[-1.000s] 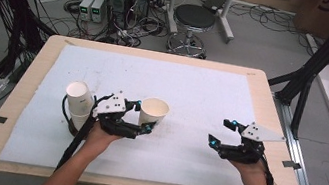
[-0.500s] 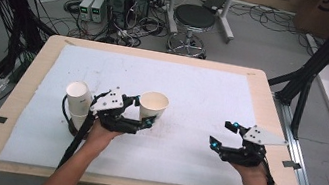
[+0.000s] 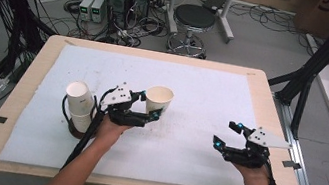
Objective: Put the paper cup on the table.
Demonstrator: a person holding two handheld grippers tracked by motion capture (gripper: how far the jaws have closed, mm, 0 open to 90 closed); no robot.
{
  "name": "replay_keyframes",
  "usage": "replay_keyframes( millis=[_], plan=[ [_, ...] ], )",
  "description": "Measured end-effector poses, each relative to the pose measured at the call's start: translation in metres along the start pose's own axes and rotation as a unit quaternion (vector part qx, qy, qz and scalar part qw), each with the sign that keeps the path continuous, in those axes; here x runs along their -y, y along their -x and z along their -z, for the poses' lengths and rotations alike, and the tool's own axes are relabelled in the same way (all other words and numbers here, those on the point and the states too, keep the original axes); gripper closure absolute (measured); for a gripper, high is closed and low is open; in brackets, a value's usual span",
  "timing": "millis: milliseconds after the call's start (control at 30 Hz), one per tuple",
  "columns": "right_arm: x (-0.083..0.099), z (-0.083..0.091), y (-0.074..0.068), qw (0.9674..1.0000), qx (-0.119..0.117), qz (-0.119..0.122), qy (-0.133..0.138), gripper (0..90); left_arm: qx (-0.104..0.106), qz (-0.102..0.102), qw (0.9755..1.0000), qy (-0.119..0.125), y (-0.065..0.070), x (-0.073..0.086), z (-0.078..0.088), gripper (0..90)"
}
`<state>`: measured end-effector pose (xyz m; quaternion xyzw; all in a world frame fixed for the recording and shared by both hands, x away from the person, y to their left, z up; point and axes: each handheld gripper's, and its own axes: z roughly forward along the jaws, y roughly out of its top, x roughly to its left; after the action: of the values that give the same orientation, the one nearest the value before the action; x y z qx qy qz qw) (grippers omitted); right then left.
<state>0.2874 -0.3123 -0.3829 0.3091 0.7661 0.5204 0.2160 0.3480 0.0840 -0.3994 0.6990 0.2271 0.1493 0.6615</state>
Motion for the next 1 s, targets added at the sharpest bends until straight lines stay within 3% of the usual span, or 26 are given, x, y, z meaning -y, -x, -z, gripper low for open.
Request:
replay_keyframes(
  millis=[300,667,833,1000],
  plan=[
    [0.004,-0.001,-0.001,1.0000,-0.001,0.003,-0.008,21.9,-0.039,0.013,0.9991,-0.006,-0.005,0.009,-0.017,33.6],
    [0.004,-0.003,-0.003,0.9999,-0.008,0.006,-0.008,21.9,-0.050,0.023,0.9974,-0.047,-0.005,0.024,-0.039,33.6],
    [0.004,-0.002,-0.003,0.9999,-0.009,0.005,-0.008,21.9,-0.054,0.023,0.9951,-0.079,-0.003,0.030,-0.049,33.6],
    [0.004,-0.002,-0.002,0.9999,-0.007,0.006,-0.008,21.9,-0.064,0.016,0.9908,-0.118,-0.001,0.037,-0.058,34.3]
  ],
)
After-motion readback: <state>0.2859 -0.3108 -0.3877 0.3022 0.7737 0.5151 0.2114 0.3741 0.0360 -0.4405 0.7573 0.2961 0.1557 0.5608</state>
